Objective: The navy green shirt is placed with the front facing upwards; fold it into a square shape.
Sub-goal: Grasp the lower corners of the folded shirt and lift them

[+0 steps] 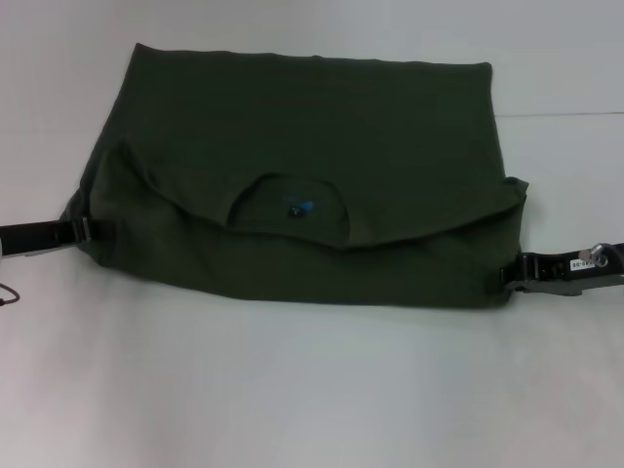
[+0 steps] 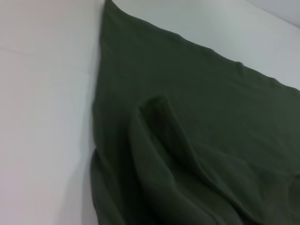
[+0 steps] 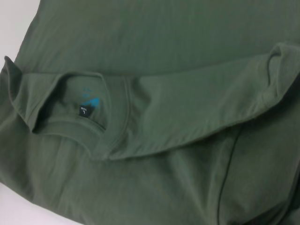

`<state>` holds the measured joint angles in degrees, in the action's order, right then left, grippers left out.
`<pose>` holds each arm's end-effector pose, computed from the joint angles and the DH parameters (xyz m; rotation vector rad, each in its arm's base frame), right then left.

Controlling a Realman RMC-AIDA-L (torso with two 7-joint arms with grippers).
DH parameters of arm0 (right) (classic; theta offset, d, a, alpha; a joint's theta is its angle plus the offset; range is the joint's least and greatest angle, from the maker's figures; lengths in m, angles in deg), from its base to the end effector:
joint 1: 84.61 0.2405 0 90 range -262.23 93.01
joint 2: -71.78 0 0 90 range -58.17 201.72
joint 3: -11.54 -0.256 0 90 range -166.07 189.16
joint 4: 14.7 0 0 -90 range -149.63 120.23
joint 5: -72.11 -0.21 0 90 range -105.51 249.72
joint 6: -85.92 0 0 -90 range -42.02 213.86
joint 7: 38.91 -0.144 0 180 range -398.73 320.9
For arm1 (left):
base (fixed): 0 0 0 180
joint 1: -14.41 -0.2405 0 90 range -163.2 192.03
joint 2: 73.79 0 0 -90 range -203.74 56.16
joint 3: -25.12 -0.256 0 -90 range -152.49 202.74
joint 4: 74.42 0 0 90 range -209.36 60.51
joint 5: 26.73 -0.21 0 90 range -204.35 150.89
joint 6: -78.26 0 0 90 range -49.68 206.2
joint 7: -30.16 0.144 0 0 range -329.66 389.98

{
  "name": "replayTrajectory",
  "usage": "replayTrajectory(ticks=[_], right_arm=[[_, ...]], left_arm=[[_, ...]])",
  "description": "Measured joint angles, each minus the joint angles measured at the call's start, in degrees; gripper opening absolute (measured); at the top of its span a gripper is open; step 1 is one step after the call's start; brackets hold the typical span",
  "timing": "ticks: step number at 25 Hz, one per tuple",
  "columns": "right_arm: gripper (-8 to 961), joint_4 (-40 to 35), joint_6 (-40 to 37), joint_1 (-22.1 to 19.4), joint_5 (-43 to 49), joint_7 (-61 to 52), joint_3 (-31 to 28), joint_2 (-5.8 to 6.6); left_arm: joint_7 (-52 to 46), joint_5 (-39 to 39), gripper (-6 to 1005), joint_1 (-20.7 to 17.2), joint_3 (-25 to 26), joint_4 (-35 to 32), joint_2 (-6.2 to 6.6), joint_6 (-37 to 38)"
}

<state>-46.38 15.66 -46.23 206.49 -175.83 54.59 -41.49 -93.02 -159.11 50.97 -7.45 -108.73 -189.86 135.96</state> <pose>0.3034 0.3786 0.0090 -2.1596 1.7693 0.2363 -0.3247 0.3981 0.0312 -1.9863 -1.4915 -0.3967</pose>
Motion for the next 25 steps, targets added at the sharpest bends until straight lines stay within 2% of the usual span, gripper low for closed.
replayTrajectory(ticks=[3,7,18,23,24,25], right_arm=[[43,-0.35,-1.62,-0.08,-0.10,0.24,-0.15,0.41],[44,-2.01,-5.35,-0.47,-0.20,0.33,-0.31,1.05],[43,-2.43,-18.05,-1.03,1.32,0.85,0.34,4.09],[43,-2.44,-25.07,-1.03,5.78,1.86,0.41,4.65],[44,-2.44,-26.34,-0.96,6.97,2.10,0.43,4.67],[44,-2.44,-27.33,-0.90,8.00,2.34,0.45,4.67]], left_arm=[[-1.25,-0.38,46,-0.29,0.12,-1.13,0.42,2.99],[-2.70,-0.71,46,-0.94,0.44,-2.88,1.17,8.15],[-5.84,-8.38,46,-1.89,5.20,-7.08,2.42,24.22],[-6.94,-12.53,46,-2.20,6.92,-8.80,2.93,31.43],[-7.58,-15.95,46,-2.42,7.33,-9.80,2.99,36.01],[-7.64,-16.41,46,-2.42,7.36,-9.89,3.00,36.59]])
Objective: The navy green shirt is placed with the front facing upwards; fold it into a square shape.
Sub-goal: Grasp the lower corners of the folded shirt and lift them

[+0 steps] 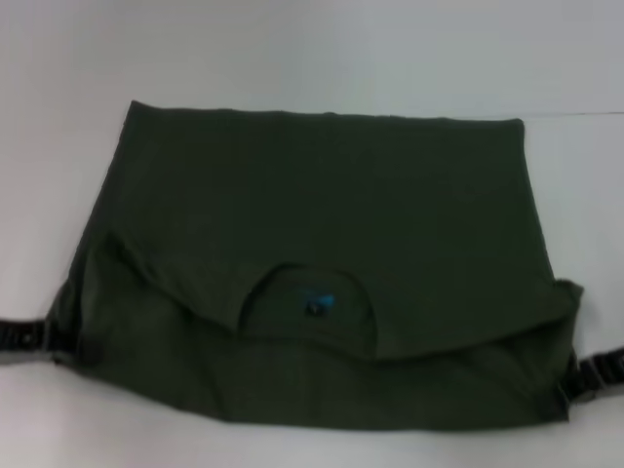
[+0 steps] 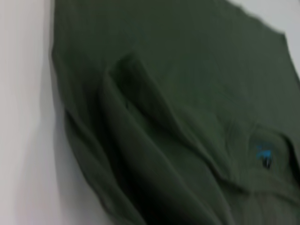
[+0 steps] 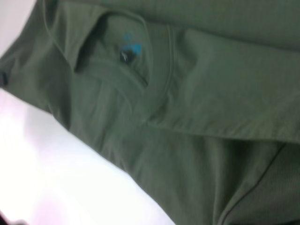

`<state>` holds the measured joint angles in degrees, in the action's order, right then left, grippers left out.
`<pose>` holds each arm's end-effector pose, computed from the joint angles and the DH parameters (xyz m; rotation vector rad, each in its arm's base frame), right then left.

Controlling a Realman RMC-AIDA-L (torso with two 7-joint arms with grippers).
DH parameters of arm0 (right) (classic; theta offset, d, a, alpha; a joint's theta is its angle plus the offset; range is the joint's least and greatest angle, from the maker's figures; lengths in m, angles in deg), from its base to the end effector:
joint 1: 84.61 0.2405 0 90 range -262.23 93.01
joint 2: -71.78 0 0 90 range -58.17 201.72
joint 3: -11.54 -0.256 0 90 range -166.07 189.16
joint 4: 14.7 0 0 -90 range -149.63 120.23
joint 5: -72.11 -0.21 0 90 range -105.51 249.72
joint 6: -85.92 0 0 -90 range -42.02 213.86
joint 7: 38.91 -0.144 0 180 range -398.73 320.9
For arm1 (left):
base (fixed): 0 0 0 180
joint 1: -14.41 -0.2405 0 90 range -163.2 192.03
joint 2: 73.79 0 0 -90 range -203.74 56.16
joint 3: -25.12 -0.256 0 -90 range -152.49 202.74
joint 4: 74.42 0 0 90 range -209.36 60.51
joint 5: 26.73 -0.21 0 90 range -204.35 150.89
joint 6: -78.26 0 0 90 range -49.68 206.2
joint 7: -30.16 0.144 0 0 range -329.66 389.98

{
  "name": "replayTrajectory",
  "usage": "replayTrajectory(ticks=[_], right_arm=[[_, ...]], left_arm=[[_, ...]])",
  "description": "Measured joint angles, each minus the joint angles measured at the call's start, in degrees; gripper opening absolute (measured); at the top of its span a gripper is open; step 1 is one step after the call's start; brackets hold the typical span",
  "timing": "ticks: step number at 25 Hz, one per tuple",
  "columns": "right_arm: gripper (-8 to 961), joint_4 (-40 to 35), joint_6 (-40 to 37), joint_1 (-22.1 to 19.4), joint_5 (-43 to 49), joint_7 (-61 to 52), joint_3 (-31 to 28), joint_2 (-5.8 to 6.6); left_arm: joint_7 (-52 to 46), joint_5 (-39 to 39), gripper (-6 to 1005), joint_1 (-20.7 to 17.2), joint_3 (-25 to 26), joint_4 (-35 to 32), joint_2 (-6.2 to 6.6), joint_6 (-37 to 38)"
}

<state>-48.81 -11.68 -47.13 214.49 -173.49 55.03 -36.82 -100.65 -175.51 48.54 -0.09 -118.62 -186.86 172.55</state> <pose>0.3023 0.3232 0.0406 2.4946 -1.9024 0.0955 -0.3236 0.3269 0.0638 -2.2741 -1.8162 -0.1841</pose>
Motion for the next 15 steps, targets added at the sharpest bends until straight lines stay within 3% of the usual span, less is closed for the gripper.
replayTrajectory(ticks=[6,15], right_arm=[[44,0.00,-4.37,0.71,5.84,1.82,0.01,-0.20],[43,-1.64,-6.50,0.99,9.96,2.26,0.07,0.53]], left_arm=[[-0.30,-5.75,46,-0.11,0.13,-0.66,0.08,8.40],[0.17,-8.94,44,-0.03,-0.96,-0.72,-0.03,17.74]])
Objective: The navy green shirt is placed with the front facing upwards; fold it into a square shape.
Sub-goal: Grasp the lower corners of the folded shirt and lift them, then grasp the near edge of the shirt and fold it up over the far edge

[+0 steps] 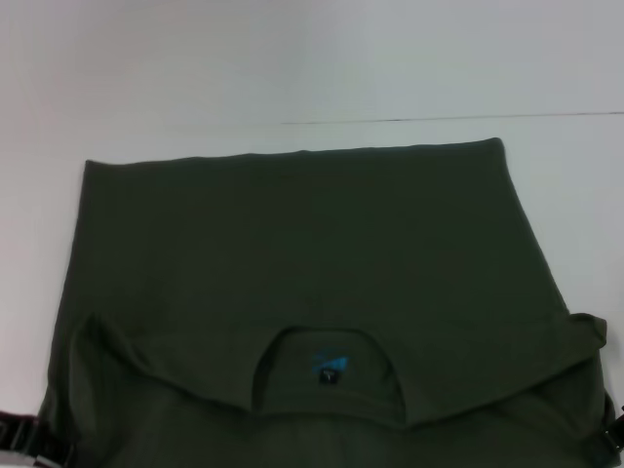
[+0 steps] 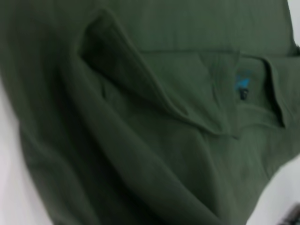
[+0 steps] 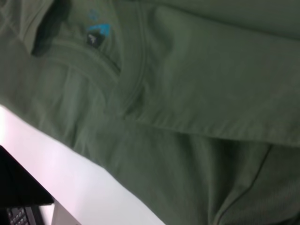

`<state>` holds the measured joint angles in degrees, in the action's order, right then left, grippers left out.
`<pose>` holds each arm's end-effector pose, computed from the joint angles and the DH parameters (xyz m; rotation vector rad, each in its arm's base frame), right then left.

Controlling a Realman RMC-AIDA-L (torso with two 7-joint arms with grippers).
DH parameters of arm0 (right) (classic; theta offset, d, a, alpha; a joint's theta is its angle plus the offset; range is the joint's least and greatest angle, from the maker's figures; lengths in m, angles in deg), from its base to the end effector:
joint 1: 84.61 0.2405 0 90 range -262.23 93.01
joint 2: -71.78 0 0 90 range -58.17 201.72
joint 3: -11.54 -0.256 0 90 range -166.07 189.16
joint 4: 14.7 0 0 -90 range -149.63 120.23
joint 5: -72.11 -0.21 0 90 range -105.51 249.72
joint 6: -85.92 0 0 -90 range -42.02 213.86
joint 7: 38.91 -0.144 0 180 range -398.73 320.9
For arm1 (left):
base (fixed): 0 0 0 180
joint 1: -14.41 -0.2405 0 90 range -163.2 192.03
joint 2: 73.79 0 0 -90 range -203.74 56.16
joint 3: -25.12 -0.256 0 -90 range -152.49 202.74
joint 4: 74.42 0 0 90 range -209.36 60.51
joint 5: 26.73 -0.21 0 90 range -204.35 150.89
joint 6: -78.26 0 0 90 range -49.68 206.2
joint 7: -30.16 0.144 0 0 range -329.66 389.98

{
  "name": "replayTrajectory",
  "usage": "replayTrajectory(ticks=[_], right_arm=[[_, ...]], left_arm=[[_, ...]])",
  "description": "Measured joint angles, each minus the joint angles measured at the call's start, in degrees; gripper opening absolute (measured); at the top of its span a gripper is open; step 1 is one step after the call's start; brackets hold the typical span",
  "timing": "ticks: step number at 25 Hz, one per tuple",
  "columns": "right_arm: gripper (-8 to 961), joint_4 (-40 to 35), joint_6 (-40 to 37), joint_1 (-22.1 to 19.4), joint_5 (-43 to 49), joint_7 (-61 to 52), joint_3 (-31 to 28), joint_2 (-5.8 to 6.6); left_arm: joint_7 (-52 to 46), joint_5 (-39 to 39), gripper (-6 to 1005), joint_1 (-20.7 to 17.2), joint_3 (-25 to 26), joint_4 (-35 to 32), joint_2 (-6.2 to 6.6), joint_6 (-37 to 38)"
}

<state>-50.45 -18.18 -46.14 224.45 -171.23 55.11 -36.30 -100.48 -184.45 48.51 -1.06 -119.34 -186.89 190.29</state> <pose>0.3094 0.3075 0.0533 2.4628 -1.8078 0.3798 -0.3138 0.2794 0.0607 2.3766 1.9399 -0.0779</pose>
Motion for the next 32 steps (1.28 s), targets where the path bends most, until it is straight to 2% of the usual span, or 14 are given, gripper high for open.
replayTrajectory(ticks=[6,14,19,27,32], right_arm=[[43,-0.68,-0.98,-0.38,1.00,0.08,-0.14,0.26],[44,-1.23,-1.10,-0.49,0.77,0.25,-1.79,0.33],[44,-1.30,-1.16,-0.19,0.75,0.23,-6.10,0.61],[44,-1.37,-0.86,0.40,0.62,-0.21,-14.94,1.77],[43,-1.36,0.77,0.76,-0.75,-0.70,-17.36,2.12]], left_arm=[[0.42,0.13,43,-0.11,-1.18,0.20,-0.33,4.64],[1.44,2.72,42,0.73,0.15,0.42,0.12,4.73],[1.61,4.59,42,1.77,2.18,0.63,0.85,4.16],[1.43,5.24,43,3.31,9.16,0.86,2.70,1.55],[1.41,5.73,43,3.67,12.65,1.30,3.47,-1.44]])
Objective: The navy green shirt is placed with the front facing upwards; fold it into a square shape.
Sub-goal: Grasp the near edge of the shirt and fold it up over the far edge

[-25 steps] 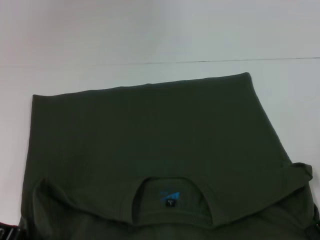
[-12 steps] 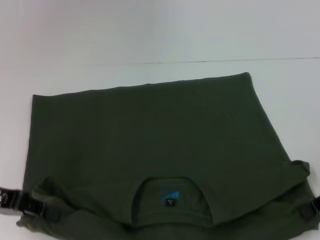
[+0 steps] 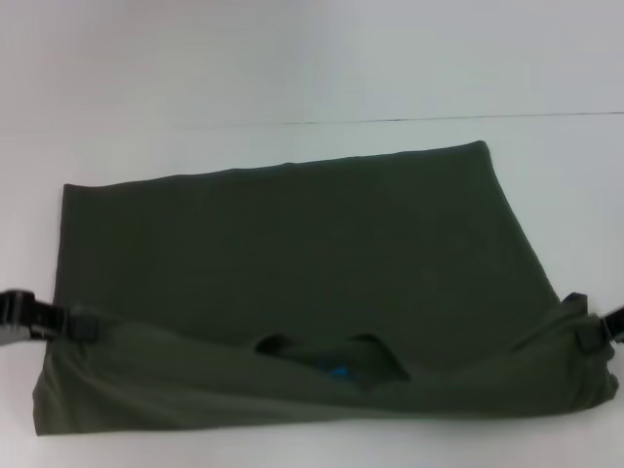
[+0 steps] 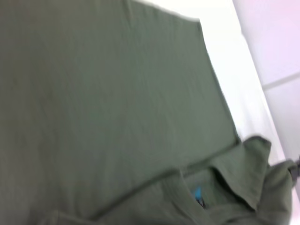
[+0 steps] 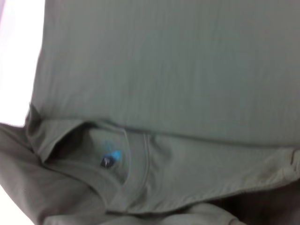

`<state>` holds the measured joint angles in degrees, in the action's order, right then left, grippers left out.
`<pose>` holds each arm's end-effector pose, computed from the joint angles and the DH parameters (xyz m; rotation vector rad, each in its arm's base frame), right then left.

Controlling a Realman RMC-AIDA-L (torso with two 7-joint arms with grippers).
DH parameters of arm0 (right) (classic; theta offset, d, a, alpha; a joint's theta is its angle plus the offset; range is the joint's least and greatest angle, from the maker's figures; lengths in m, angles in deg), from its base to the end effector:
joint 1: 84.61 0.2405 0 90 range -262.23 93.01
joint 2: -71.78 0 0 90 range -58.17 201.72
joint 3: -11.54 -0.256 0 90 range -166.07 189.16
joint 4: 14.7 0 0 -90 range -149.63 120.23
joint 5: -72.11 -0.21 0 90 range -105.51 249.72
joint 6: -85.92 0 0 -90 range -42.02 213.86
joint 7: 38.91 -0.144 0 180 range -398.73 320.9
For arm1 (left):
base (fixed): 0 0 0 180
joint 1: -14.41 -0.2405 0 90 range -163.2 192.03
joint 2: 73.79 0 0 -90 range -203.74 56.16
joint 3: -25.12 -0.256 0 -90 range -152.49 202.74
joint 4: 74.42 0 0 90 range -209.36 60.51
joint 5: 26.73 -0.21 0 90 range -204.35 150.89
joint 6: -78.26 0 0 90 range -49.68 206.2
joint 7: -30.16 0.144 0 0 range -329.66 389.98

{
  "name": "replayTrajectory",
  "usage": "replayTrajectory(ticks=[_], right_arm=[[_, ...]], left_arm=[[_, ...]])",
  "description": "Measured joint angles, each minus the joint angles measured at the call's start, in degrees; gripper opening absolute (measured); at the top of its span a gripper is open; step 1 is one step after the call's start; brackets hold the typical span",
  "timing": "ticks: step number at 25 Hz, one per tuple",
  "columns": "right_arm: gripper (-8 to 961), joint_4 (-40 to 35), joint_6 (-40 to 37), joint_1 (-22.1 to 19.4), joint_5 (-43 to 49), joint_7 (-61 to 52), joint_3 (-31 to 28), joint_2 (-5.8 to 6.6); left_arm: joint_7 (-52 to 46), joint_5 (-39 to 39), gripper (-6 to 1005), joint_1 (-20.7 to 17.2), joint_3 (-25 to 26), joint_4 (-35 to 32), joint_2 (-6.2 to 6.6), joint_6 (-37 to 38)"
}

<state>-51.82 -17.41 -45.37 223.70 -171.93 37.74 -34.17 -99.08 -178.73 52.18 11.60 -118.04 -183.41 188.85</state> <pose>0.3062 0.3321 0.0899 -2.4022 1.9117 0.0592 -0.2988 0.3164 0.0961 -2.4220 -1.8962 -0.3532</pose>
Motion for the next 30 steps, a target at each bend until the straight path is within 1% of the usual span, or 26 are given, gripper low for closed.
replayTrajectory(ticks=[5,8,9,11,12,15,17,21,22,23,25,30], right_arm=[[43,0.14,4.32,0.05,-4.61,-2.43,-0.81,0.36],[43,0.79,9.90,-0.21,-8.09,-4.42,-1.06,0.43],[43,0.79,9.90,-0.21,-8.09,-4.42,-1.06,0.43],[43,1.38,12.92,-0.39,-10.26,-4.86,-1.07,0.11],[43,1.78,14.14,-0.42,-11.23,-4.98,-1.08,0.02],[43,4.20,18.98,-0.53,-14.81,-4.84,-1.04,-0.36],[43,5.10,21.57,-0.53,-16.43,-4.25,-0.82,-0.90],[43,5.41,26.19,-0.30,-18.49,-2.68,-0.67,-3.19],[43,5.43,27.05,-0.27,-18.99,-2.20,-0.74,-3.78],[43,5.42,28.27,-0.28,-19.71,-1.67,-0.81,-4.35],[43,5.45,30.03,-0.45,-21.53,-0.53,-0.79,-5.31],[43,5.48,34.18,-0.52,-24.60,1.83,-0.58,-7.27]], left_arm=[[-0.18,1.91,43,0.09,1.81,0.52,0.35,-3.42],[-0.23,3.39,43,-0.15,2.49,1.29,0.25,-6.68],[-0.27,4.15,43,-0.33,2.57,1.71,0.19,-7.81],[-0.37,5.86,42,-0.66,2.64,2.63,0.06,-10.37],[-0.37,5.86,42,-0.66,2.64,2.63,0.06,-10.37],[-0.26,9.14,42,-1.19,2.73,3.99,-0.42,-15.90],[0.30,11.06,42,-1.42,2.68,4.91,-0.98,-18.76],[2.54,15.07,42,-1.61,2.57,6.96,-2.31,-24.42],[2.85,15.51,42,-1.63,2.57,7.11,-2.46,-24.89],[3.71,16.89,42,-1.71,2.53,7.50,-2.92,-26.64],[4.88,18.63,42,-1.78,2.45,7.97,-3.54,-28.92],[8.21,22.29,43,-1.80,2.31,8.29,-5.53,-34.77]])
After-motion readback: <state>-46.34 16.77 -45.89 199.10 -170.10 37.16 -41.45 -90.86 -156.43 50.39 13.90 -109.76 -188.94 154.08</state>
